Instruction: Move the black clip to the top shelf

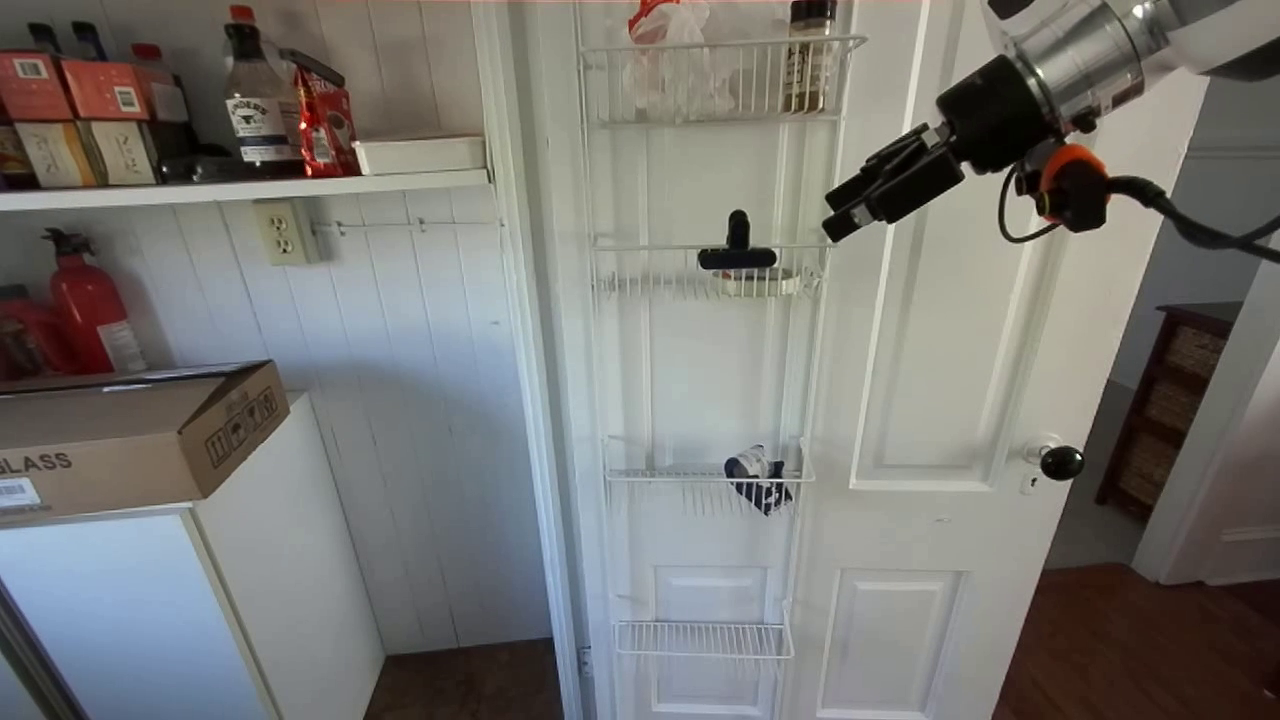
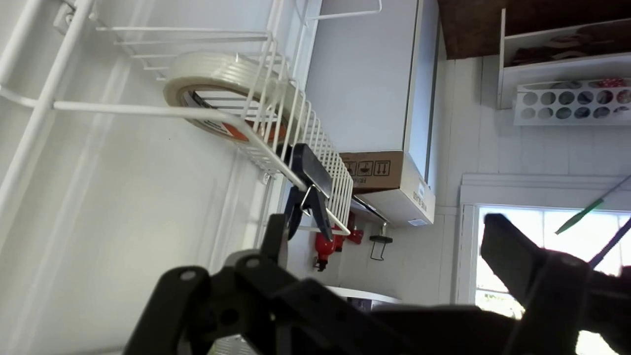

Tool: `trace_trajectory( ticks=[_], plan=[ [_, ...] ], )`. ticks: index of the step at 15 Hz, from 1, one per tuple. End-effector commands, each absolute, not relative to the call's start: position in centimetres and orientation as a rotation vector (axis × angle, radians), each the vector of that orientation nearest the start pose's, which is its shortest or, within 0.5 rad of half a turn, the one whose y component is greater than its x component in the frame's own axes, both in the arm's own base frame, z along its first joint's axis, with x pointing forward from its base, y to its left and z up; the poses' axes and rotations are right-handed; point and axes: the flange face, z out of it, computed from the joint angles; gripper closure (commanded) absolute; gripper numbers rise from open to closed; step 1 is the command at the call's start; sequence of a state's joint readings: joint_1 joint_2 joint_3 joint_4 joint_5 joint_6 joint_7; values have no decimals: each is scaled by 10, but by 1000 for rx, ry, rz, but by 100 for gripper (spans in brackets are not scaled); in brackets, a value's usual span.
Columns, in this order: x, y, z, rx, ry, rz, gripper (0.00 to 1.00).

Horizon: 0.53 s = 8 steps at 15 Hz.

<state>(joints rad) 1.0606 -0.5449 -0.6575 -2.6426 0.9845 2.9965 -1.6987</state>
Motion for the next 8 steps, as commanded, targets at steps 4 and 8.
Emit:
trace_trajectory(
  ticks=[4, 8],
  plan=[
    [435, 112, 426, -2082, -1409, -1338, 0],
    [451, 117, 422, -2046, -1469, -1372, 0]
  ],
)
